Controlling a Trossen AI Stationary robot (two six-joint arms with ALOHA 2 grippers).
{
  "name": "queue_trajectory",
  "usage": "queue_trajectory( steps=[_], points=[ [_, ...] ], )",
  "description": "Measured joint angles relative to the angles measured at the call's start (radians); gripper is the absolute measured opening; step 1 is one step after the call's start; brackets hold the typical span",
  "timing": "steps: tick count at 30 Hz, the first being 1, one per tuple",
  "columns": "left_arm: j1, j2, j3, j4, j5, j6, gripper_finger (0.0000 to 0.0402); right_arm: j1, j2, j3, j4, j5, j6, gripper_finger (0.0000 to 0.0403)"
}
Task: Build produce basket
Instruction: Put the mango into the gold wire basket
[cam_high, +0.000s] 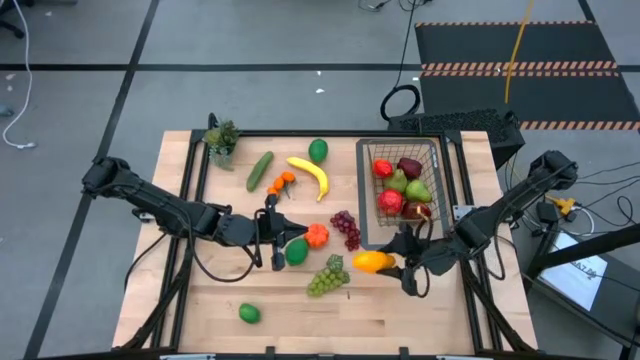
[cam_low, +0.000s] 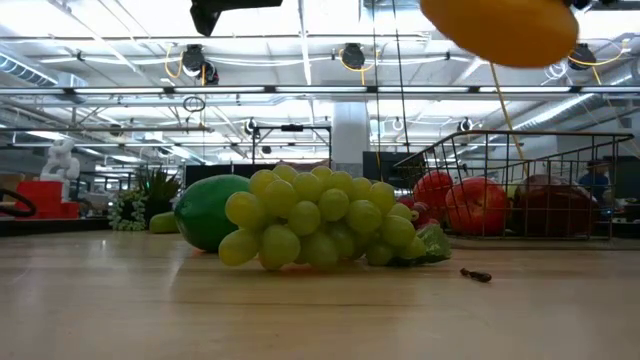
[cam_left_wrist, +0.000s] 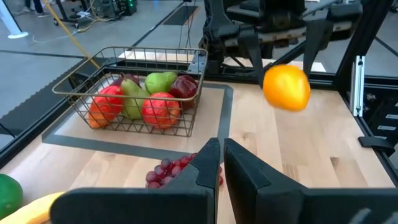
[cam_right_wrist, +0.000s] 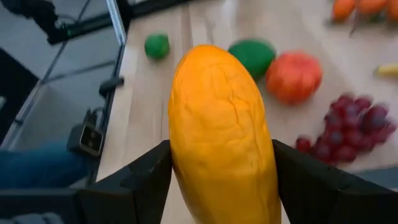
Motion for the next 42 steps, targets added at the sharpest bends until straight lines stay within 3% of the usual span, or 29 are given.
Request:
queue_trajectory(
  steps=[16, 22, 31, 42],
  points=[
    [0.0, 0.0, 0.0, -0.001, 0.0, -0.003, 0.0026, -0.001, -0.114, 0.0, 0.272, 0.056, -0.294, 0.0243],
    [0.0, 0.0, 0.0, -0.002, 0.0, -0.007, 0.0026, -0.001, -0.154, 0.0, 0.287, 0.151, -0.376, 0.0243],
    [-0.003, 0.0, 0.0, -0.008, 0.001, -0.008, 0.0026, 0.0, -0.177, -0.006, 0.359, 0.182, -0.473, 0.0243],
    [-0.003, 0.0, 0.0, -0.009, 0.001, -0.01, 0.0026, -0.002, -0.205, -0.24, 0.865, 0.235, -0.601, 0.0243]
  ],
)
